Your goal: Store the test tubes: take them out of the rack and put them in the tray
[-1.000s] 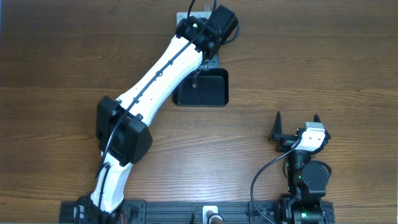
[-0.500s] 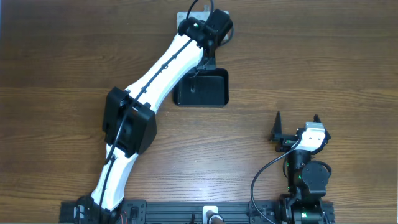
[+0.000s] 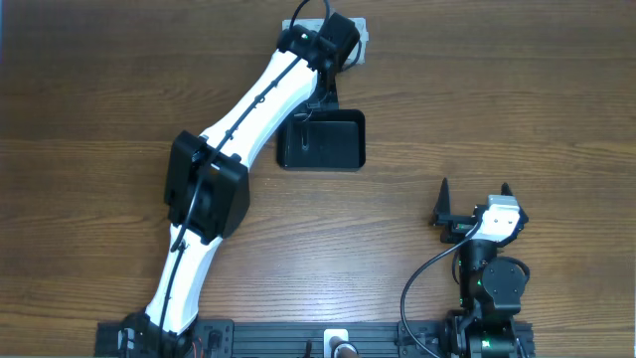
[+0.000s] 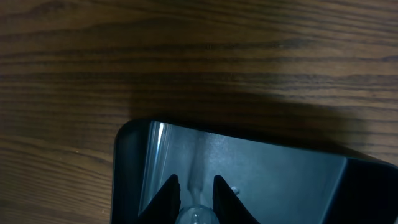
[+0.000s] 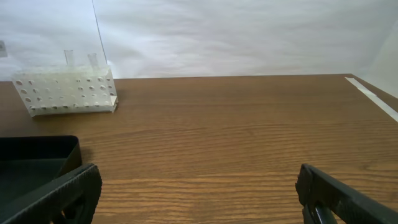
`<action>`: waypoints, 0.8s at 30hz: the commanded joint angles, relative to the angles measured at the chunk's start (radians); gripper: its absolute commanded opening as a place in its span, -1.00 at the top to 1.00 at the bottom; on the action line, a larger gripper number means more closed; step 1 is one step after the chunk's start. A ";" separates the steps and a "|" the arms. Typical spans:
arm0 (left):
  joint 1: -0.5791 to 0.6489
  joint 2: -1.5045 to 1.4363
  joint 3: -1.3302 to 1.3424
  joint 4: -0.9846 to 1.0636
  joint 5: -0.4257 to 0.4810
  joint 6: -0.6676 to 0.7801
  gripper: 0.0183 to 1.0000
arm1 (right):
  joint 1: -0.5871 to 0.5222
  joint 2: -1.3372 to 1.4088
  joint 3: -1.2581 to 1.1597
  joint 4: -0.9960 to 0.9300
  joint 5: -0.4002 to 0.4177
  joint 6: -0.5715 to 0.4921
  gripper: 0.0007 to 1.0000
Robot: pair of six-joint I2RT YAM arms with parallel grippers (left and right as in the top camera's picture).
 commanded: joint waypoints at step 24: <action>-0.014 -0.300 -0.008 0.314 -0.142 0.251 -0.42 | -0.008 -0.009 -0.006 -0.004 -0.005 0.003 -0.98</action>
